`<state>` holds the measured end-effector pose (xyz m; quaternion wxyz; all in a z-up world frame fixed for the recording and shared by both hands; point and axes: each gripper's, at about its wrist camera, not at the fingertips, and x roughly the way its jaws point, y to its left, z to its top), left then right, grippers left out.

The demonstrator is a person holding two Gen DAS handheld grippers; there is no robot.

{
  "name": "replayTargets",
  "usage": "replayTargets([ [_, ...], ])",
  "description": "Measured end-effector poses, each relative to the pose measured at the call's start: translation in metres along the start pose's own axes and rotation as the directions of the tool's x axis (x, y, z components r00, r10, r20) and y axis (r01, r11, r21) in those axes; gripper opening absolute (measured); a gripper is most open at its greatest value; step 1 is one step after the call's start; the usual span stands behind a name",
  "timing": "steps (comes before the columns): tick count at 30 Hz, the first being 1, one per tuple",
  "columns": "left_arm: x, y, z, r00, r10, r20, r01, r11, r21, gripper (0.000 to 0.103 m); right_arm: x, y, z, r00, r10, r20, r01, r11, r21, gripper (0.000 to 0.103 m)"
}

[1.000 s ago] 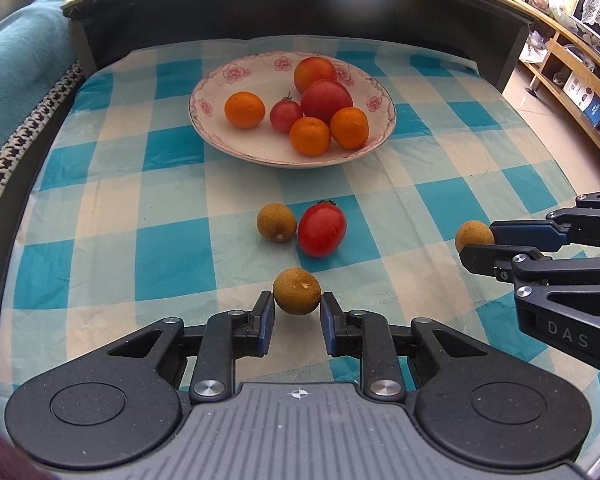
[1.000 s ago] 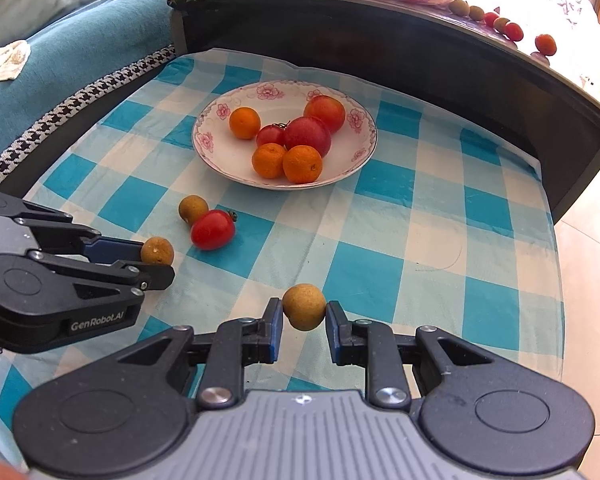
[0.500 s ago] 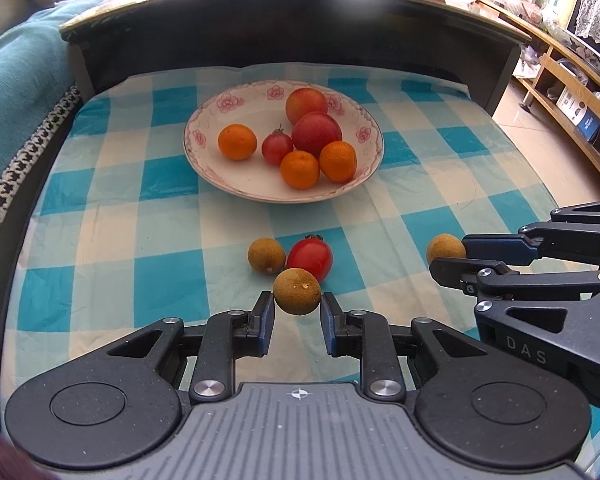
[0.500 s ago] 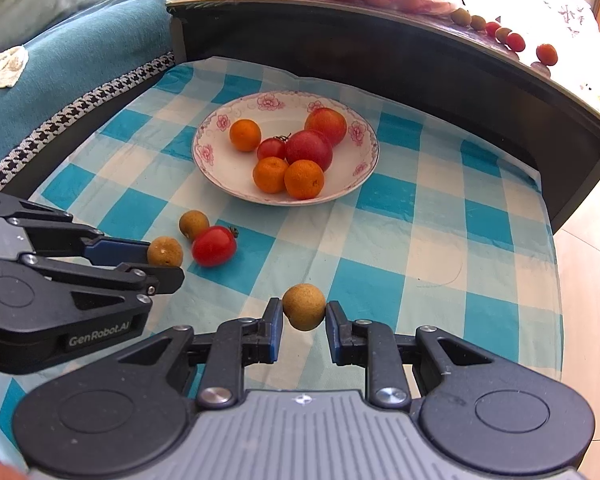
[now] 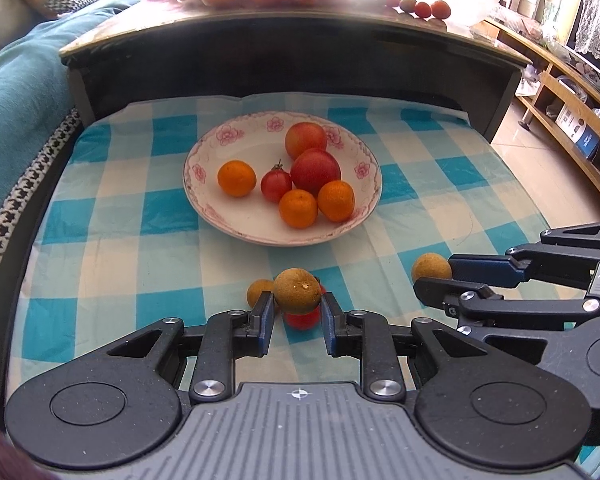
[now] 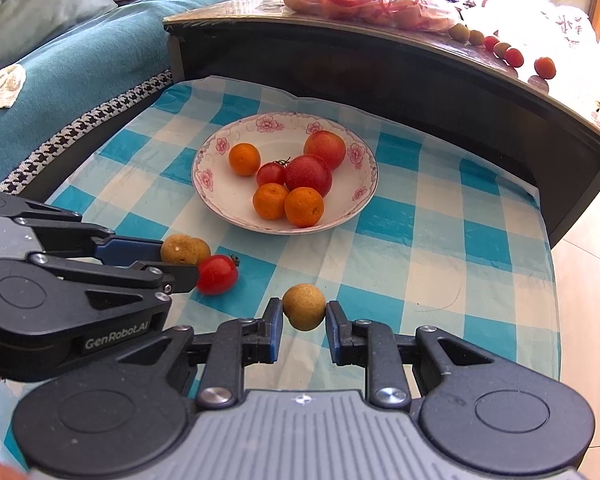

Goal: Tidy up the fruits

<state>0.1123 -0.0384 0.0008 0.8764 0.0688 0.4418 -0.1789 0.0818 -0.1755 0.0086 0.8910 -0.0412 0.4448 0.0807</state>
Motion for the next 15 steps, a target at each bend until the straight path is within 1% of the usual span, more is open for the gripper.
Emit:
replayTargets([
  [15, 0.004, 0.004, 0.028, 0.999, 0.006, 0.042, -0.005, 1.0, -0.007, 0.032, 0.005, -0.002, 0.021, 0.999, 0.0, 0.034, 0.0, 1.0, 0.018, 0.025],
])
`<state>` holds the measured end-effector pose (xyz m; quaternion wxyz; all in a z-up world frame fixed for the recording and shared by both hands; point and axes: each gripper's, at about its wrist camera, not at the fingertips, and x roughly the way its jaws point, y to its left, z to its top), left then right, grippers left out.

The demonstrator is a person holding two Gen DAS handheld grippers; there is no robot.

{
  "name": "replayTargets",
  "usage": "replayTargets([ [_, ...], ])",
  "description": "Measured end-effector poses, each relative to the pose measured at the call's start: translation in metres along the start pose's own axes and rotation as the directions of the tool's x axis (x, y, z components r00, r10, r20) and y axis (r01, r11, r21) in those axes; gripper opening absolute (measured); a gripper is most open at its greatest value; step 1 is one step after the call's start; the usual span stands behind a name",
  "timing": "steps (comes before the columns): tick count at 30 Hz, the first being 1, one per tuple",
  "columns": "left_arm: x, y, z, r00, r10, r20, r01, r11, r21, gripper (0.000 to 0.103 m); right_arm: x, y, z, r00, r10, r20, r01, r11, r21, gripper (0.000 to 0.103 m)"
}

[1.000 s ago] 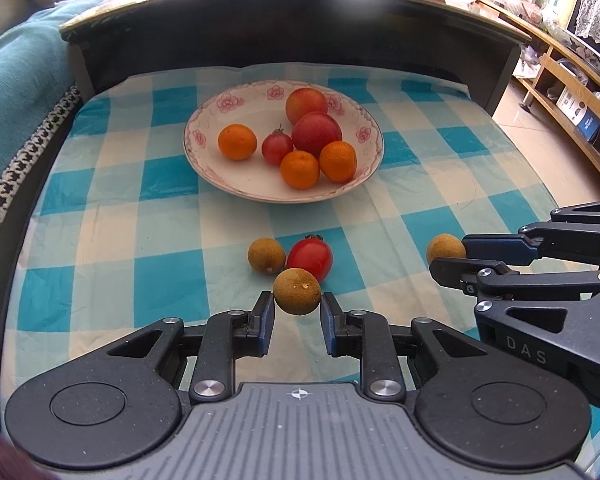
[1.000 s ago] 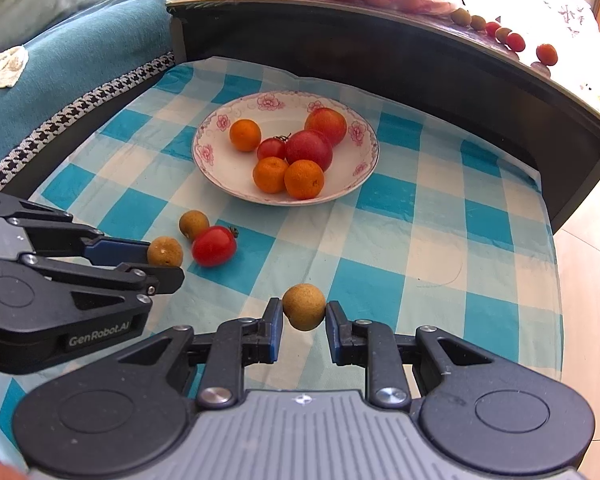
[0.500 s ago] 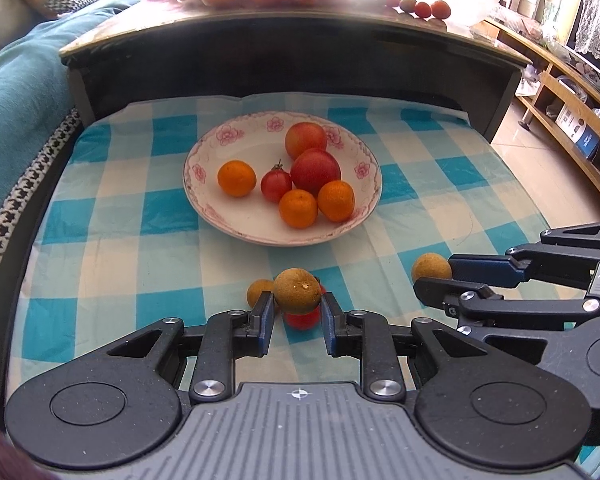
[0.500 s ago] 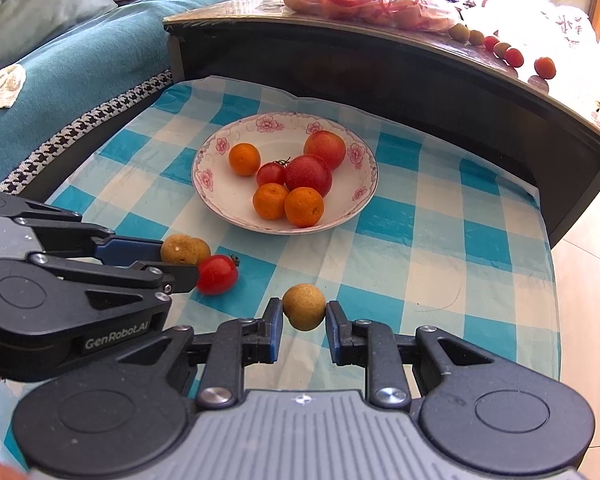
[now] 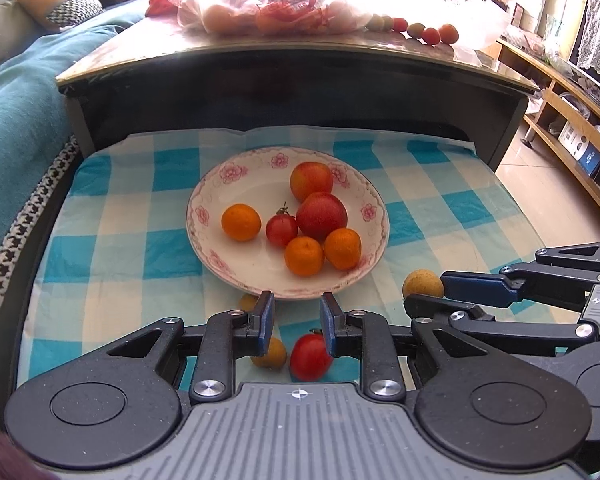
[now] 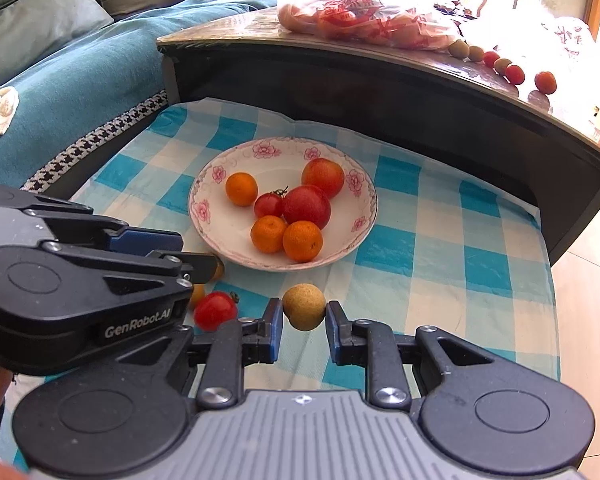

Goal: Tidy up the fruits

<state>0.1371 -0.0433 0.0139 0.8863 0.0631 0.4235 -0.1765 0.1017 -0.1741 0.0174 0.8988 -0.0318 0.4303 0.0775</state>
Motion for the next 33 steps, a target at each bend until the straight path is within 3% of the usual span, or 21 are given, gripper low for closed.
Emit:
replayTargets([
  [6, 0.007, 0.011, -0.001, 1.0, -0.008, -0.022, 0.007, 0.999, -0.037, 0.032, 0.003, -0.013, 0.009, 1.0, 0.004, 0.009, -0.004, 0.999, 0.044, 0.025],
  [14, 0.03, 0.021, -0.012, 0.993, -0.028, -0.116, 0.017, 0.996, -0.089, 0.035, 0.009, -0.028, 0.0, 1.0, 0.011, -0.029, -0.008, 0.995, 0.096, 0.025],
  [26, 0.043, 0.045, -0.013, 0.986, -0.078, -0.15, 0.049, 0.981, -0.185, 0.039, 0.013, -0.028, -0.002, 0.999, 0.026, -0.048, -0.021, 0.995, 0.098, 0.025],
  [33, 0.05, 0.024, -0.016, 0.985, -0.045, -0.169, 0.028, 0.995, -0.1, 0.037, 0.012, -0.027, -0.003, 0.998, 0.046, -0.047, -0.041, 0.994, 0.104, 0.025],
])
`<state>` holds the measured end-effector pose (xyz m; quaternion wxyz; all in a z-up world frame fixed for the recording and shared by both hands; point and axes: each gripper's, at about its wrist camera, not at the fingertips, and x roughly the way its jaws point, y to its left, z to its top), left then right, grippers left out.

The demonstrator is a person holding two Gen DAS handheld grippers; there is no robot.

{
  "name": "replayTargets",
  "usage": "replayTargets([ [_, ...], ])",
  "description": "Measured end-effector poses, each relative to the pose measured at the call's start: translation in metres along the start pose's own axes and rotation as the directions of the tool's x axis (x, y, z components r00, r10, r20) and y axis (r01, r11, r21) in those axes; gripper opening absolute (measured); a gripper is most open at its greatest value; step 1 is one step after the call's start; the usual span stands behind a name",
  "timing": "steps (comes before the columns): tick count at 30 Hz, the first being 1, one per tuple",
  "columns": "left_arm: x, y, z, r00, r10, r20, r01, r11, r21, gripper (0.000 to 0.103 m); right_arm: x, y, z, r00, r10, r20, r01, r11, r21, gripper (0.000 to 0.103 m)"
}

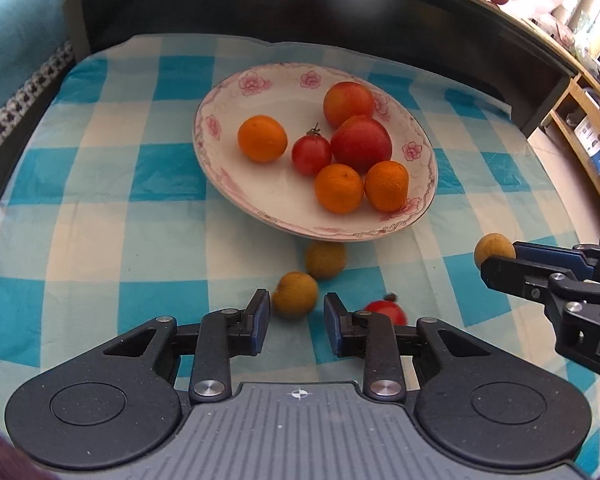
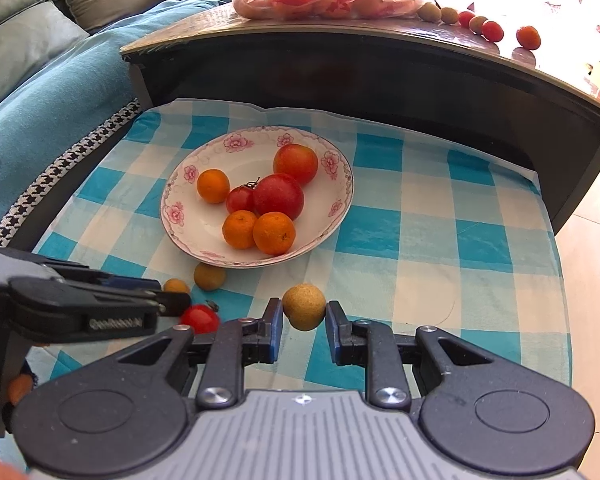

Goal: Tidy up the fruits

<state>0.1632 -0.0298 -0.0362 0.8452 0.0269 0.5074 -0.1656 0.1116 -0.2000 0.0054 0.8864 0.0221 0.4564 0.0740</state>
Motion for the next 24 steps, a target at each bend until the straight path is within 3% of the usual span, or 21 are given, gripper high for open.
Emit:
replayTargets([
  [10, -0.002, 0.002, 0.002, 0.999, 0.021, 0.033, -0.02, 1.0, -0.02, 0.033, 0.007, -0.001, -0.003, 1.0, 0.015, -0.026, -0.014, 1.0, 0.027, 0.025],
  [24, -0.036, -0.001, 0.021, 0.991, -0.065, 0.114, 0.072, 0.996, -0.054, 0.033, -0.004, -0.02, 0.013, 0.993, 0.115, 0.019, -0.117, 0.982, 0.151, 0.025],
])
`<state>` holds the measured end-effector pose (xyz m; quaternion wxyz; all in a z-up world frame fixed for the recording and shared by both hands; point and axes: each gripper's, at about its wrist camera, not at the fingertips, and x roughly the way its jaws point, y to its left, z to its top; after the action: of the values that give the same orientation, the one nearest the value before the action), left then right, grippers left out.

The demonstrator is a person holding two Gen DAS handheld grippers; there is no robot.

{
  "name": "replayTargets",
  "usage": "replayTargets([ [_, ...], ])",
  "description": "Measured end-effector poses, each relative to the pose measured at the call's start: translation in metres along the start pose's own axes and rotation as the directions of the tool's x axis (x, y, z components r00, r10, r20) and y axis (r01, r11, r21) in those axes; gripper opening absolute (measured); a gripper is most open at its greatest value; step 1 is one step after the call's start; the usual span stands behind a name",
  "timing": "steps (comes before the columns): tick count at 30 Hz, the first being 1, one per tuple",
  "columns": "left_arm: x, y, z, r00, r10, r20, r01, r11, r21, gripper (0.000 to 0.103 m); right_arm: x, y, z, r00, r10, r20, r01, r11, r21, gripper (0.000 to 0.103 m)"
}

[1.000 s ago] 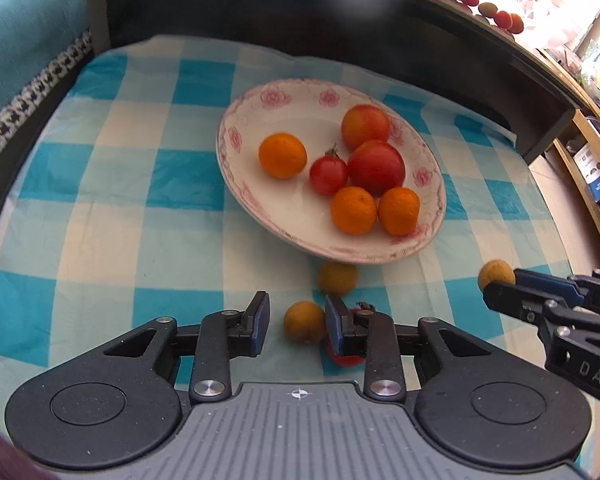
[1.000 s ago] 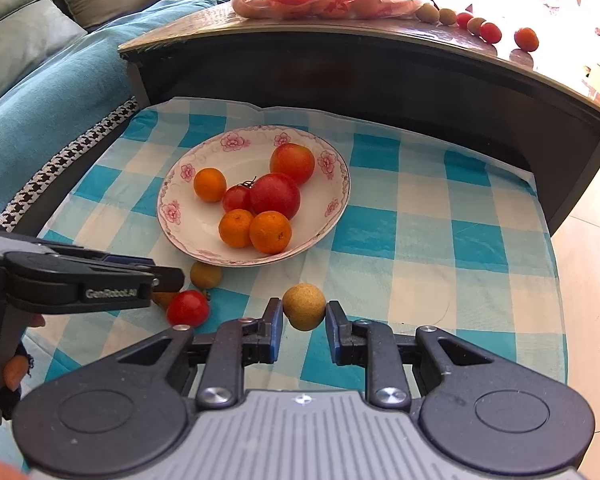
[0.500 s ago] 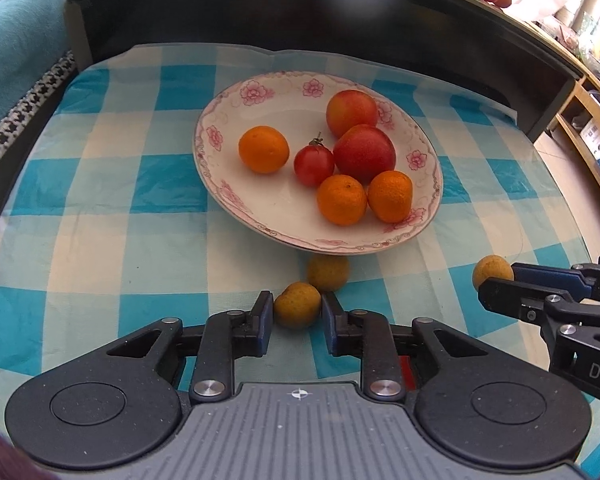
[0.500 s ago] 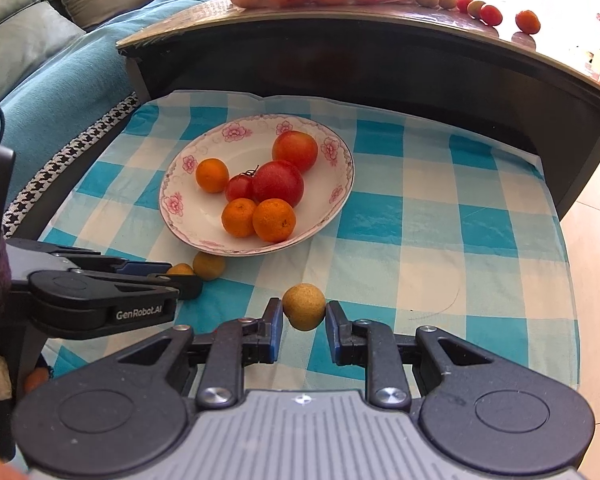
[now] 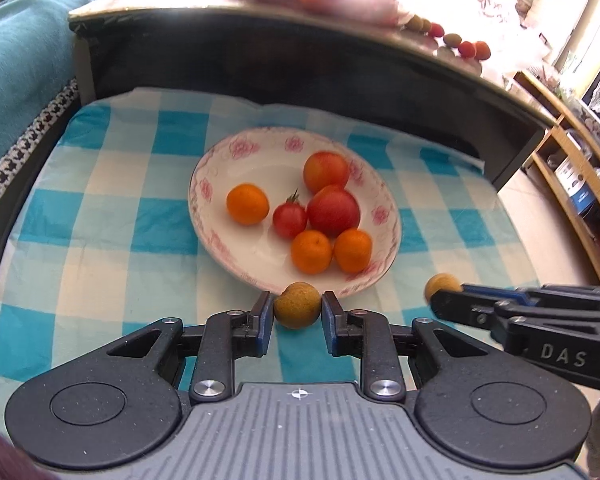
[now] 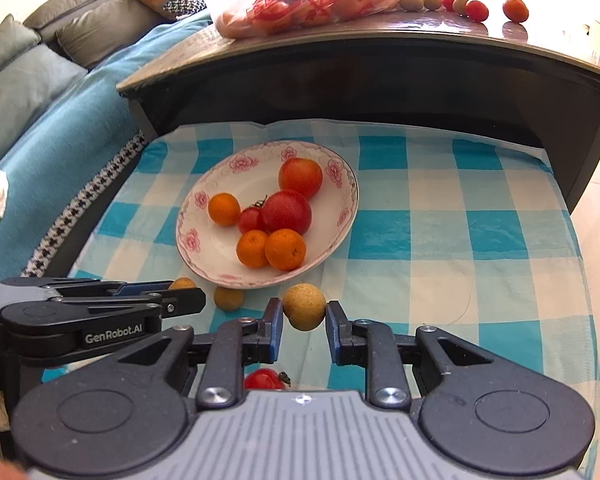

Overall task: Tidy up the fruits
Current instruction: 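Lower both longans into the white bowl and open both tools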

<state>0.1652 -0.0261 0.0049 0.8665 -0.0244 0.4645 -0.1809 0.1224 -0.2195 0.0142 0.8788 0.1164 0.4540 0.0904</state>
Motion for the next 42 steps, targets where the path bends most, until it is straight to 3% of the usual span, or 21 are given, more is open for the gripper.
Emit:
replayTargets([
  [9, 0.014, -0.002, 0.021, 1.0, 0.0, 0.013, 0.0, 1.0, 0.005, 0.033, 0.018, 0.001, 0.022, 0.999, 0.04, 0.001, -0.04, 0.999, 0.031, 0.025],
  [27, 0.035, 0.003, 0.03, 1.0, 0.02, -0.003, -0.02, 1.0, -0.01, 0.037, 0.05, 0.007, 0.048, 1.0, 0.018, -0.008, -0.018, 1.0, -0.002, 0.026],
  [42, 0.008, -0.003, 0.027, 0.999, 0.022, 0.036, -0.022, 1.0, 0.009, 0.047, 0.023, 0.011, 0.051, 0.998, 0.002, 0.059, -0.001, 1.0, -0.003, 0.03],
])
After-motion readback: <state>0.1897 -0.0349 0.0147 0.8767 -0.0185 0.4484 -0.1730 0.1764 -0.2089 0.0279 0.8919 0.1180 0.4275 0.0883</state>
